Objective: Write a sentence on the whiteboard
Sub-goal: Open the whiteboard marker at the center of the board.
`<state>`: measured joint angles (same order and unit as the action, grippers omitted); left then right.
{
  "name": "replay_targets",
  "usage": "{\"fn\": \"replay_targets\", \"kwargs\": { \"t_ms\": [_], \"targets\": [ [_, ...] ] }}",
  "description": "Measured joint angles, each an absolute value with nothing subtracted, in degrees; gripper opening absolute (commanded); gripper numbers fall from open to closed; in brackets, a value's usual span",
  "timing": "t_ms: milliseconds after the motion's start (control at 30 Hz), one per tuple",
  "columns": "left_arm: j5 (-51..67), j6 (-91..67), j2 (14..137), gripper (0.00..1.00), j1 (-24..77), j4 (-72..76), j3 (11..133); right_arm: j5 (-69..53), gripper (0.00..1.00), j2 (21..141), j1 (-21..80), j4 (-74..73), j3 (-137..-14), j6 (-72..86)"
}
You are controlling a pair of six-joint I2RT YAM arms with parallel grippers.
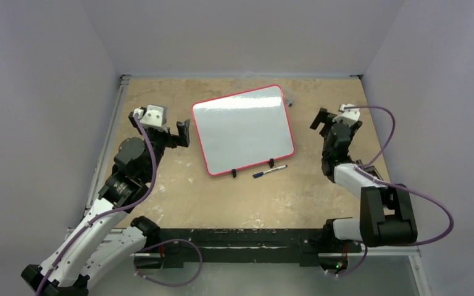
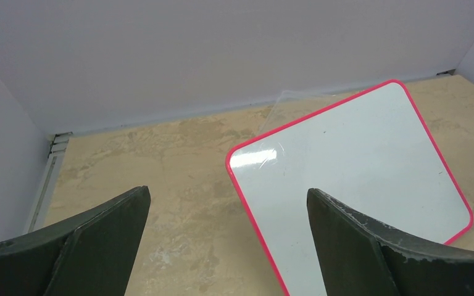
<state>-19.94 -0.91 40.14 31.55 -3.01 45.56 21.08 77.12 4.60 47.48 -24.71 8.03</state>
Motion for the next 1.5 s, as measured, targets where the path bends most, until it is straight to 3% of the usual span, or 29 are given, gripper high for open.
{"fn": "replay_targets", "kwargs": {
  "t_ms": [267, 533, 600, 767, 1100, 1233, 1500],
  "targets": [
    [-19.90, -0.99, 39.88, 1.00, 31.55, -3.86, 45.60, 24.10, 0.99, 71.22, 4.60, 10.37, -46.28, 24.21],
    [-19.42, -2.11, 39.94, 1.00, 31.55, -5.26, 46.83, 10.66, 0.99, 60.53, 4.60, -17.02, -45.60, 36.62],
    [-19.11, -2.44, 39.92, 1.00, 31.55, -5.45, 46.96, 7.64, 0.93, 56.51, 4.60, -21.52, -44.84, 38.85],
    [-18.46, -2.59, 39.92, 1.00, 31.55, -5.69, 47.24, 1.78, 0.81, 50.28, 4.60, -28.10, -44.64, 42.52],
    [-18.24, -3.01, 39.57, 1.00, 31.55, -5.76, 47.48, -3.64, 0.72, 49.76, 6.87, -33.52, -41.89, 47.42],
    [-18.24, -3.01, 39.16, 1.00, 31.55, -5.74, 47.48, -2.31, 0.72, 52.99, 12.34, -33.41, -40.40, 49.41],
    [-18.22, -3.01, 38.68, 1.00, 31.55, -5.76, 47.48, 1.06, 0.58, 60.77, 18.15, -30.74, -38.72, 52.36]
  ]
}}
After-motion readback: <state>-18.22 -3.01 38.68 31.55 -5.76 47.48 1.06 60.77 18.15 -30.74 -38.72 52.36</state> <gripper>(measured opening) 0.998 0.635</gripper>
